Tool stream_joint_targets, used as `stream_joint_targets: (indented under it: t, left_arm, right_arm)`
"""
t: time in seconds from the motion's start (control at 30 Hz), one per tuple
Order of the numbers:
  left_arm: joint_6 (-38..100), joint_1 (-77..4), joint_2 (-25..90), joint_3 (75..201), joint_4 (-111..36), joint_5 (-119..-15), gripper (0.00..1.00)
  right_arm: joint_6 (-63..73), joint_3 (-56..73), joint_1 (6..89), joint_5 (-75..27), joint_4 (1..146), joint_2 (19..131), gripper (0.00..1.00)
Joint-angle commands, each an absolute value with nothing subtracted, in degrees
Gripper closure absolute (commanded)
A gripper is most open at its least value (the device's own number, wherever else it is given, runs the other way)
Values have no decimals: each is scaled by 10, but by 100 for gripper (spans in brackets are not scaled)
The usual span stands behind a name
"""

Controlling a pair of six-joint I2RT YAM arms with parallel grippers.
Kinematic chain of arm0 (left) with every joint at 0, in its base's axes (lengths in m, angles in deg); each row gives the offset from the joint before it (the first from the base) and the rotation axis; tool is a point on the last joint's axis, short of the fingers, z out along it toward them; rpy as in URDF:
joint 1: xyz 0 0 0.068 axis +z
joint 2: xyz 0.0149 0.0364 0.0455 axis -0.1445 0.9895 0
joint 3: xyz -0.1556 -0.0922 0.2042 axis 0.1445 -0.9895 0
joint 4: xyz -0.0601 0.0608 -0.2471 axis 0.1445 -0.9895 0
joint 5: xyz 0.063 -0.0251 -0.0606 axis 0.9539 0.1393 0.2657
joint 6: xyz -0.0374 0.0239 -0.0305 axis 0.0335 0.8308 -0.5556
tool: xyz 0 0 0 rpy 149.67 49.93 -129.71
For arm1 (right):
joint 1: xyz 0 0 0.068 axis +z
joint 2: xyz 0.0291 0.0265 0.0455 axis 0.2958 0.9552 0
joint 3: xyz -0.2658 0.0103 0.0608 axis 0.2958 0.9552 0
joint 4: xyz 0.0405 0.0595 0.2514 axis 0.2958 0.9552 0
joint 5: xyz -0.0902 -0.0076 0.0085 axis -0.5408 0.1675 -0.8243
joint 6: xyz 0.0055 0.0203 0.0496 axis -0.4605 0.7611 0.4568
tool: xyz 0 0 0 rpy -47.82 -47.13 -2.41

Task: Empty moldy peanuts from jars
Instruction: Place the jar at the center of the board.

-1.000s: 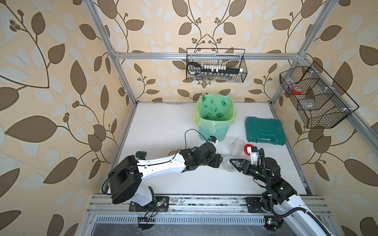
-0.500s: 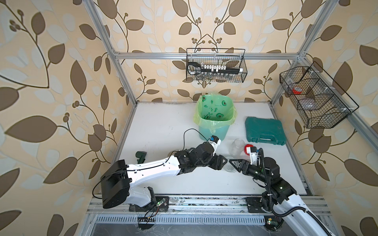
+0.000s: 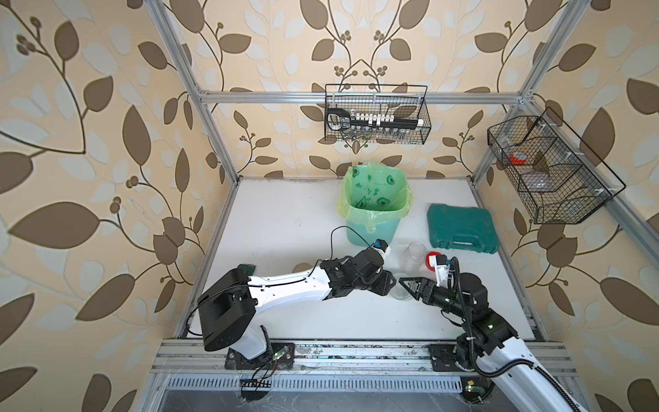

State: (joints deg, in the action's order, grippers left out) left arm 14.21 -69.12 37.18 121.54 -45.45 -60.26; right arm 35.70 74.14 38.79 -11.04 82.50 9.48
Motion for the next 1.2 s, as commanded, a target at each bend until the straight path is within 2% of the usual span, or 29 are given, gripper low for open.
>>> stream_joint_targets:
  t: [0.0,0.1,0.27,0.3,0.33,0.37,0.4,0.43,0.5,0.53,0.77,1.17]
  left_arm:
    - [150,-696,377,1235,-449,-590,70]
    - [150,-696,383,1239,-450,-587,80]
    - [149,-696,390,1241,-447,-587,91]
    - [149,-696,390,1243,-450,-585,95]
    - [149,-696,390,1244,-453,-583,100]
    - [151,-696,390,1246,-459,-580,100]
    - [154,-696,390,1250,-469,-573,100]
    - [157,-696,389,1254,-480,-563,100]
    - [162,-696,388,1260,-496,-542,100]
    - [164,-695,388,1263,-502,-537,100]
    - [180,-696,397,1294,-564,-518,100]
    - [186,-716,459,1351,-629,-487,100]
  right_arm:
    - [346,721,391,-94,801,96,100]
    - [348,723,394,-94,797,95,100]
    - [350,727,397,-94,789,95,100]
    - [350,727,396,-95,790,96,91]
    - [349,726,397,-97,794,95,78]
    - [348,725,397,-101,797,92,64]
    - [348,724,397,-107,801,88,42]
    - [347,724,396,-113,806,85,26]
    - [344,722,397,-125,813,81,5]
    - [343,722,397,-130,816,80,0]
    - [316,702,397,-183,852,83,0]
    - [209,549,387,-523,939,70,1]
